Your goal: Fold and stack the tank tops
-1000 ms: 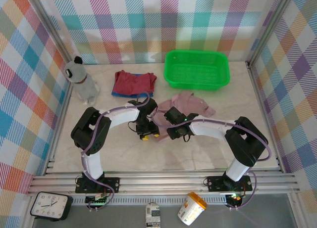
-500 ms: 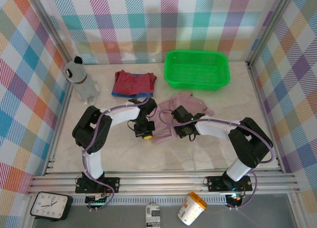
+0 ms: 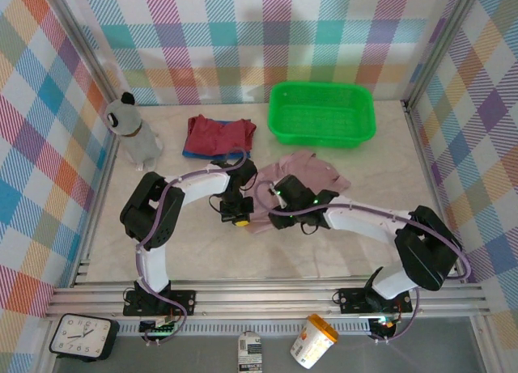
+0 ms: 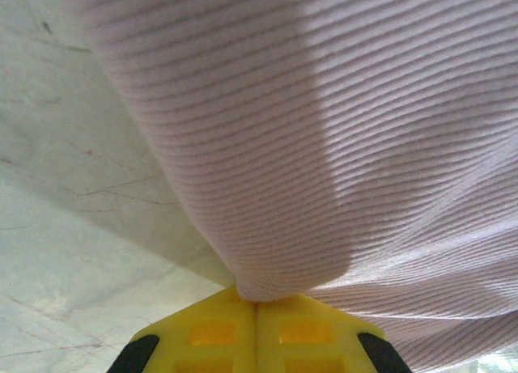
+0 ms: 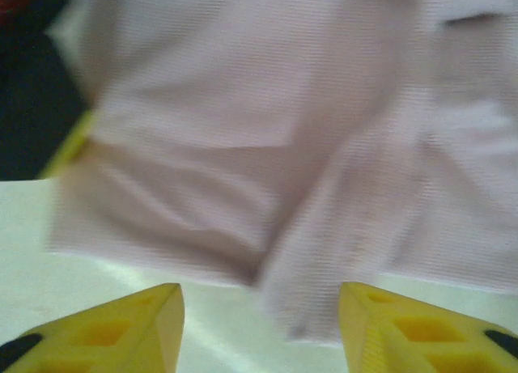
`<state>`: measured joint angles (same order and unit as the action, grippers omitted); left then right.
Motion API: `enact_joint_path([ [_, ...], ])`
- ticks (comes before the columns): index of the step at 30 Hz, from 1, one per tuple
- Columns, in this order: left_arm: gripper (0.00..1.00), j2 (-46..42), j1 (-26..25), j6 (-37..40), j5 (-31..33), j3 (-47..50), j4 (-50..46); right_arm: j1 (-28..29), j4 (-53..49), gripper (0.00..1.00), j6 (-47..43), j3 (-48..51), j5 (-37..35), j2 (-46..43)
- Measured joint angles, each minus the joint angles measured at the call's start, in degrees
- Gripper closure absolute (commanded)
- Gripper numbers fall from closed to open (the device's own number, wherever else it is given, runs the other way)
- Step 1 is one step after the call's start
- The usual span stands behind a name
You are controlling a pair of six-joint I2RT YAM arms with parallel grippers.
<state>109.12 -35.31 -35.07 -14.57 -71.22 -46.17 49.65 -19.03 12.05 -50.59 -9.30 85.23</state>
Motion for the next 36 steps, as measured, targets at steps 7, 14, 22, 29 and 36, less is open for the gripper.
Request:
enact_joint_path([
  [7, 1.0, -0.66, 0.9, 0.0, -0.96, -0.72, 0.31, 0.5, -2.29, 0.5, 1.73, -1.92, -4.28, 9.79],
  [14, 1.0, -2.05, 2.27, 0.66, -0.98, -0.7, 0.28, -4.63, -4.22, 0.84, 3.23, -1.99, -5.68, 10.23],
  [22, 1.0, -2.05, 2.56, 2.75, -0.79, -0.15, 0.2, -8.37, -4.83, 0.95, 0.22, -3.45, -5.9, 8.17],
  [29, 1.0, -2.05, 3.02, 3.23, -0.83, 0.94, 0.24, -9.11, -4.09, 0.94, -5.4, -8.31, -5.49, 8.33],
  [36, 0.8, -2.05, 3.21, 3.39, -0.96, 0.94, 0.11, -9.29, -2.01, 0.67, -6.84, -6.95, -1.6, 8.13],
])
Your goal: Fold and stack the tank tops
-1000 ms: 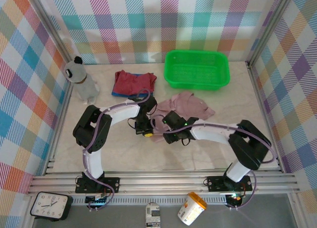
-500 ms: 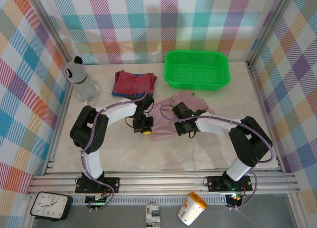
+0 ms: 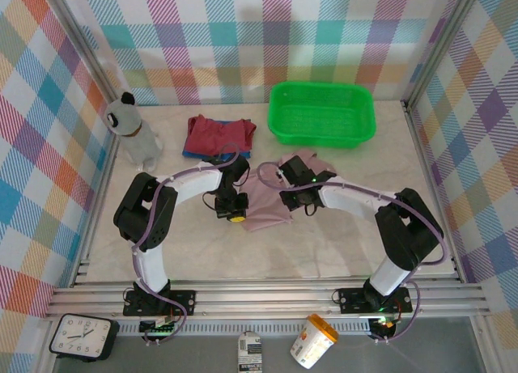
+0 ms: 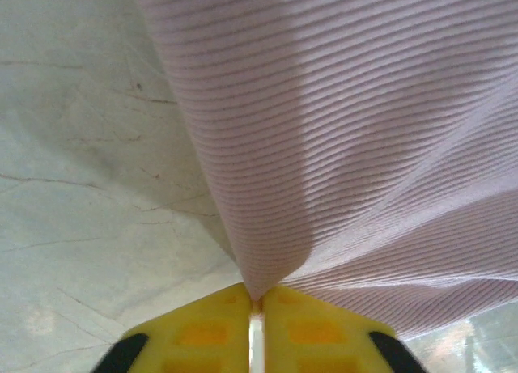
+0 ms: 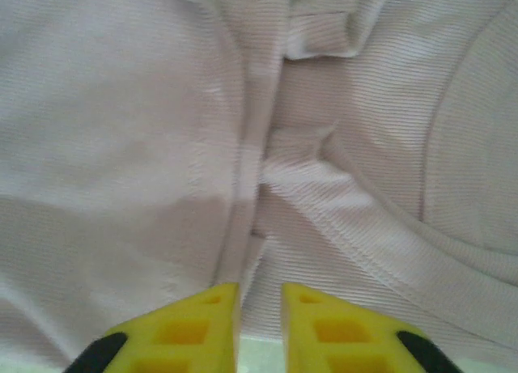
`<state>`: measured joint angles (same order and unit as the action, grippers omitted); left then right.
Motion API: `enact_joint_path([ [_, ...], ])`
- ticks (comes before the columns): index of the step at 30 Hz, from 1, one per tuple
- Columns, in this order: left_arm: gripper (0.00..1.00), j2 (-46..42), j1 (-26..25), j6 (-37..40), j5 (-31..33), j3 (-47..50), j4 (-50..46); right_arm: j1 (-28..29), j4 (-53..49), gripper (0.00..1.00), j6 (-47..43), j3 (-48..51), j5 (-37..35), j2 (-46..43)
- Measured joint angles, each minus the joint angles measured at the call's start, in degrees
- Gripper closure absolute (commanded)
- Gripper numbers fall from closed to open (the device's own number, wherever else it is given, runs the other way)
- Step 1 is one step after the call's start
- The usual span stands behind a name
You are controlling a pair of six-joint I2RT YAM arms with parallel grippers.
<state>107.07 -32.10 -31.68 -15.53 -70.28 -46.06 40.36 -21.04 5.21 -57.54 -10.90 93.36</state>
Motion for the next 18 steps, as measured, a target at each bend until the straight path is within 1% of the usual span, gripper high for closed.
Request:
enact_joint_path([
  [3, 0.69, -0.35, 0.02, 0.63, 0.17, -0.04, -0.92, 2.97, 2.67, 0.54, -1.88, 3.52, 2.43, -3.58],
  [6, 0.65, -1.53, 0.72, 1.73, 0.74, -0.66, -2.84, 8.81, 6.86, 0.44, -3.85, 6.75, 4.59, -6.08],
  [7, 0.6, -2.03, 1.38, 2.1, 0.98, -0.98, -3.45, 10.54, 8.22, 0.42, -4.39, 7.43, 4.96, -6.19],
  [9, 0.58, -3.15, 3.76, 2.95, 1.22, -1.81, -3.89, 14.6, 10.45, 0.4, -6.71, 8.0, 4.98, -5.49],
  [12, 0.56, -3.28, 8.17, 4.0, 1.25, -4.09, -3.34, 18.32, 13.44, 0.38, -10.08, 6.84, 4.52, -1.51],
  [15, 0.55, -0.92, 11.15, 5.29, 1.14, -8.35, -3.1, 19.37, 15.17, 0.35, -13.29, 4.13, 2.51, 4.48],
  [18, 0.55, 4.22, 12.0, 7.08, 0.76, -13.84, -2.47, 19.89, 16.13, 0.35, -16.37, 1.38, -0.22, 9.11],
])
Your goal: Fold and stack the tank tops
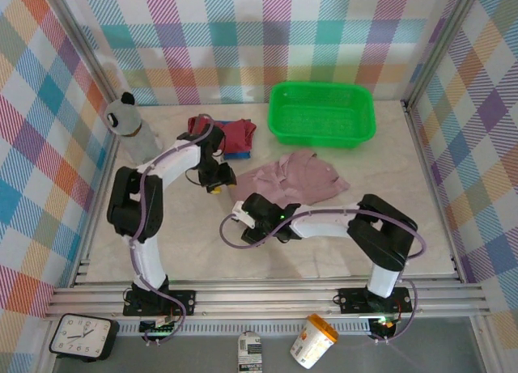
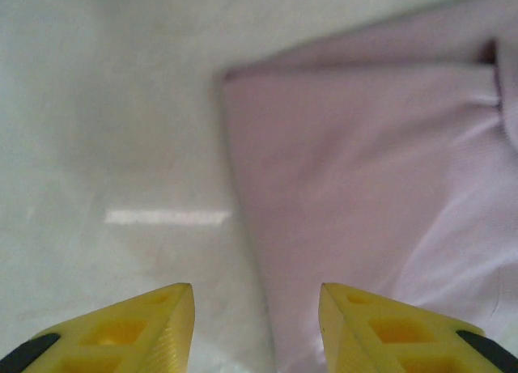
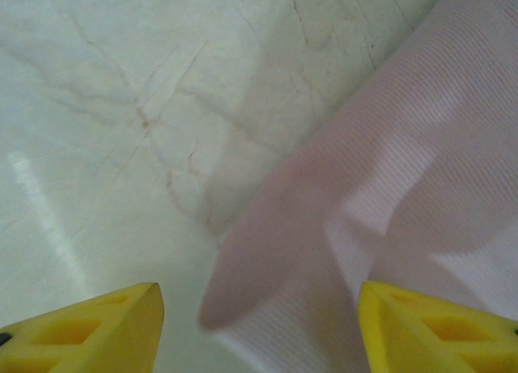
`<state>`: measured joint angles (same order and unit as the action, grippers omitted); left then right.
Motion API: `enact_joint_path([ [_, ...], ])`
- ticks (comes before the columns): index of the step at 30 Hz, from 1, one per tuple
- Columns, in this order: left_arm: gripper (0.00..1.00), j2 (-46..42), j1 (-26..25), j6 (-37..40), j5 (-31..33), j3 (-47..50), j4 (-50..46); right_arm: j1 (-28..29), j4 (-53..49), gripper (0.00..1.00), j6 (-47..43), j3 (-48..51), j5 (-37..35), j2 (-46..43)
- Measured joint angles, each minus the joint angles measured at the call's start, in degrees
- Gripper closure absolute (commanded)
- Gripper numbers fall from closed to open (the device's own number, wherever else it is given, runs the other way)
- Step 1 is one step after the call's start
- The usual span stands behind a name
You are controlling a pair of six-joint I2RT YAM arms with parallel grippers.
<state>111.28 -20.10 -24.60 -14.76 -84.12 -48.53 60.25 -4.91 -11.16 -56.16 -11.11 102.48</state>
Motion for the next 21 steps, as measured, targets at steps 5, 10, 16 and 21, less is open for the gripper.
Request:
enact_joint_path([
  [5, 0.55, 7.48, 0.13, 2.49, -0.92, -4.57, 0.63, 0.17, 0.87, 0.38, -3.54, -2.54, -2.4, 3.28],
  [10, 0.63, 11.02, 0.42, 3.67, -1.2, -7.56, -0.83, 1.18, -0.26, 0.65, -6.64, -4.85, -3.37, 5.16],
  [16, 1.0, 11.76, 1.18, 5.03, -0.68, -8.09, -2.19, 1.16, -1.46, 0.97, -6.49, -6.51, -3.37, 6.05],
  [21, 1.0, 10.73, 1.6, 6.25, -0.09, -7.08, -2.08, 0.85, -4.04, 1.0, -4.39, -8.22, -1.49, 6.08],
])
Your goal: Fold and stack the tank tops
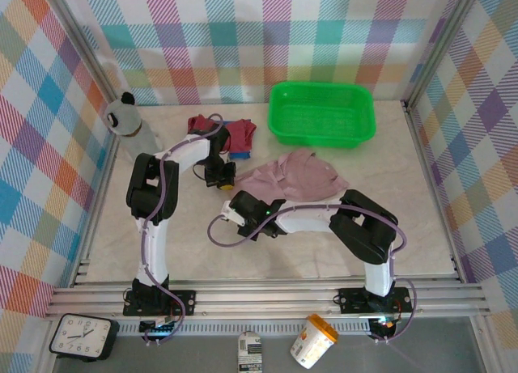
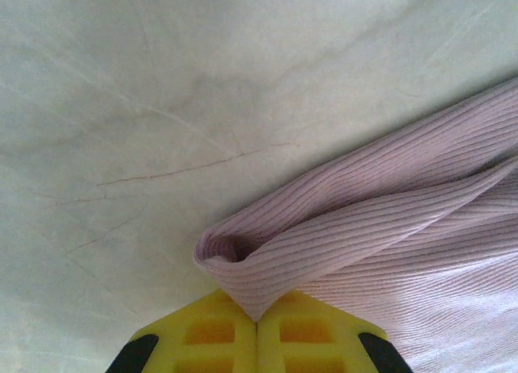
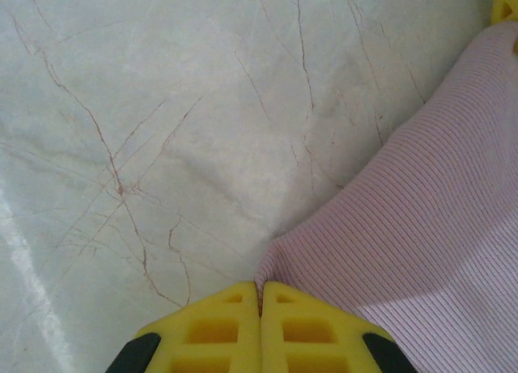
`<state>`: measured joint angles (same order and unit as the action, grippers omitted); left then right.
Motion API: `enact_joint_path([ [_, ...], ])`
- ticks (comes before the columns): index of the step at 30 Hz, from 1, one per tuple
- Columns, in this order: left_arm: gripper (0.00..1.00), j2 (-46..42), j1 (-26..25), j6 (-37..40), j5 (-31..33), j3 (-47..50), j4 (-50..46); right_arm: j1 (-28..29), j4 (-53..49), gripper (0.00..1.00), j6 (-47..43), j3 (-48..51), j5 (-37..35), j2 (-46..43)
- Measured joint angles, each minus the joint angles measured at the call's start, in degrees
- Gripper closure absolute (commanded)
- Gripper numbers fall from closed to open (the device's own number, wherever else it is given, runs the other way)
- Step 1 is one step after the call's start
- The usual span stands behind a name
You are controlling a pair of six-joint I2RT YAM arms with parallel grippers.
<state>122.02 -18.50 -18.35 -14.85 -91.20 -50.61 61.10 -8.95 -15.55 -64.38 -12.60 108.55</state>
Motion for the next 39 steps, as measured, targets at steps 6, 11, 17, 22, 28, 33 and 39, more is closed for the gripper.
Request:
enact_joint_path([
  [6, 1.0, -8.55, 1.97, 1.29, 4.57, 7.21, -3.61, 1.53, -2.56, 1.0, 3.58, -2.08, 6.12, -0.7],
  [11, 1.0, -18.97, 4.83, 1.49, 6.86, 9.55, -8.76, 2.82, -2.64, 1.0, 8.48, -2.16, 12.41, -5.14],
  [17, 1.0, -24.04, 5.09, 1.25, 6.38, 5.95, -14.01, 1.95, -0.44, 1.0, 16.39, -2.12, 21.2, -12.96],
  [22, 1.0, -22.29, 4.44, 0.7, 3.76, 0.02, -15.26, -2.69, 4.66, 1.0, 23.93, 1.7, 28.41, -18.08],
  [28, 1.0, -12.94, 1.62, -0.35, 2.03, -11.26, -15.28, -12.37, 7.91, 1.0, 28.98, 7.32, 34.86, -18.75],
  [33, 1.0, -3.13, -0.46, -1.01, 0.72, -19.85, -15.34, -18.25, 11.1, 1.0, 30.67, 11.45, 38.84, -18.62],
  [39, 1.0, 6.03, -2.03, -1.84, -1.25, -30.42, -15.78, -23.28, 13.27, 1.0, 31.28, 13.88, 40.35, -18.45],
])
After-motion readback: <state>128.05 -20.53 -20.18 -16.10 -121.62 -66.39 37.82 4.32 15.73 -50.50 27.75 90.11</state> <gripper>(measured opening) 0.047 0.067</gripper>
